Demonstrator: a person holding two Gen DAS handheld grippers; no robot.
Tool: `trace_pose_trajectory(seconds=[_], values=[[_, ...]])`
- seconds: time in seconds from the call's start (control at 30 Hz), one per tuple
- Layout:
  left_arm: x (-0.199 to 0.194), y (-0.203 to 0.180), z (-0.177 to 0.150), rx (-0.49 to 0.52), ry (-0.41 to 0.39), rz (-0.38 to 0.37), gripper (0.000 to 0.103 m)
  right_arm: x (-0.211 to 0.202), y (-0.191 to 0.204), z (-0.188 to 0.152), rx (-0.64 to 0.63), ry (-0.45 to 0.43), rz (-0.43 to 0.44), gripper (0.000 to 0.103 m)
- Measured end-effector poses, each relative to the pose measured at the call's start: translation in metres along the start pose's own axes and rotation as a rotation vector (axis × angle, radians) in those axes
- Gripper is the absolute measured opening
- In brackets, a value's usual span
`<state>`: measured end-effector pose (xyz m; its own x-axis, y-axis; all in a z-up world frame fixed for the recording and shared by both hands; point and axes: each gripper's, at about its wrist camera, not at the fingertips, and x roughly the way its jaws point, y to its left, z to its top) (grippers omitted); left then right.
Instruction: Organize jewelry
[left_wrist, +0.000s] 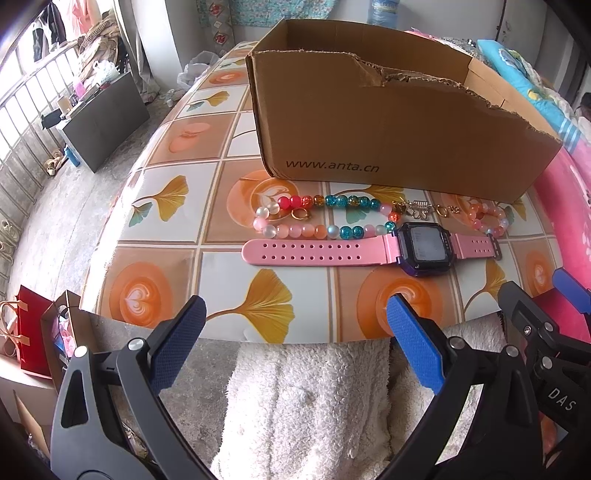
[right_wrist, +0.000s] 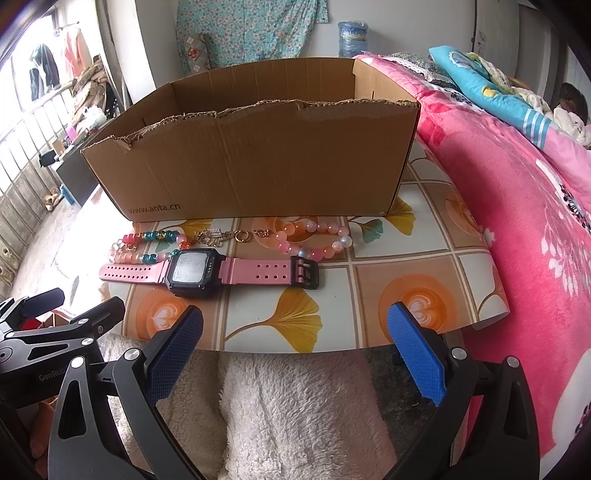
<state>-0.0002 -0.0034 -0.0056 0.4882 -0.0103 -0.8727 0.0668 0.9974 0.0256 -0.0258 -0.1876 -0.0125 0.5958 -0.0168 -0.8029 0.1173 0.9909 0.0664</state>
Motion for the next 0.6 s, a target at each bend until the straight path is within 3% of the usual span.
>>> trace_pose_trajectory(seconds=[0.6], values=[[-0.0035, 0.0019, 0.0019, -0.005, -0.001, -0.005, 0.095, -0.0012, 0.0003, 0.0012, 0.000, 0.000, 0.004, 0.098]])
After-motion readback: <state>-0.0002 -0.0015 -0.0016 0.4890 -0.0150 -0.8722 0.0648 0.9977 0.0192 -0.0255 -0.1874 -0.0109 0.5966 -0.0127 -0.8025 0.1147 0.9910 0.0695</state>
